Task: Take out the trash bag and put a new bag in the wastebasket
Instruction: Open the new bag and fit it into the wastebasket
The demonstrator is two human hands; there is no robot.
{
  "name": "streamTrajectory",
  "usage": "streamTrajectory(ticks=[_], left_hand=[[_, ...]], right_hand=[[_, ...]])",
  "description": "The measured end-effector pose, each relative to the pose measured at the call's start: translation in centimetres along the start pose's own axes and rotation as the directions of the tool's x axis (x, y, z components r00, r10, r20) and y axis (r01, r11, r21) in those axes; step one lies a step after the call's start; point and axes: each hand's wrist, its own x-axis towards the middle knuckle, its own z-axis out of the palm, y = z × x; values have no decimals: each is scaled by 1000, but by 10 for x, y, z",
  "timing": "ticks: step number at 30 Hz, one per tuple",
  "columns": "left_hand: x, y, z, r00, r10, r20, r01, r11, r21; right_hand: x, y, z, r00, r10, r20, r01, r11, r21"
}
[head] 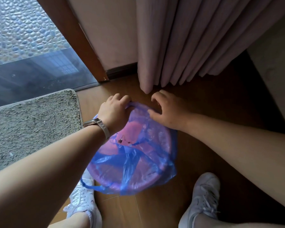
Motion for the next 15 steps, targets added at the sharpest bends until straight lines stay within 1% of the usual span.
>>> streamTrajectory(ticks=[1, 3, 5, 6, 8, 10, 12, 15], left_hand=[[0, -3, -2, 999, -50, 0, 50, 999, -21], [-2, -8, -4, 992, -124, 4, 124, 990, -60], [-5, -10, -6, 986, -166, 6, 166, 983, -76], [-6, -10, -8, 986, -165, 2, 165, 985, -57], [-7, -6, -12, 997, -75, 9, 75, 997, -2], [-7, 3, -16, 996, 86, 33, -85, 996, -12], [-4, 13, -15, 975, 217, 57, -215, 976, -37], [3, 20, -5, 961, 271, 64, -270, 963, -18]], right_hand=[[1, 0, -1, 1000, 8, -4, -8, 1000, -5], [2, 0, -1, 997, 64, 37, -64, 998, 7], [3, 0, 3, 987, 127, 101, -132, 990, 46], [3, 1, 6, 981, 146, 130, -157, 985, 76], [3, 0, 10, 971, 166, 173, -190, 973, 128], [5, -2, 13, 964, 181, 195, -210, 967, 142], [6, -2, 15, 960, 192, 204, -225, 963, 150], [8, 1, 21, 950, 233, 210, -273, 943, 191]])
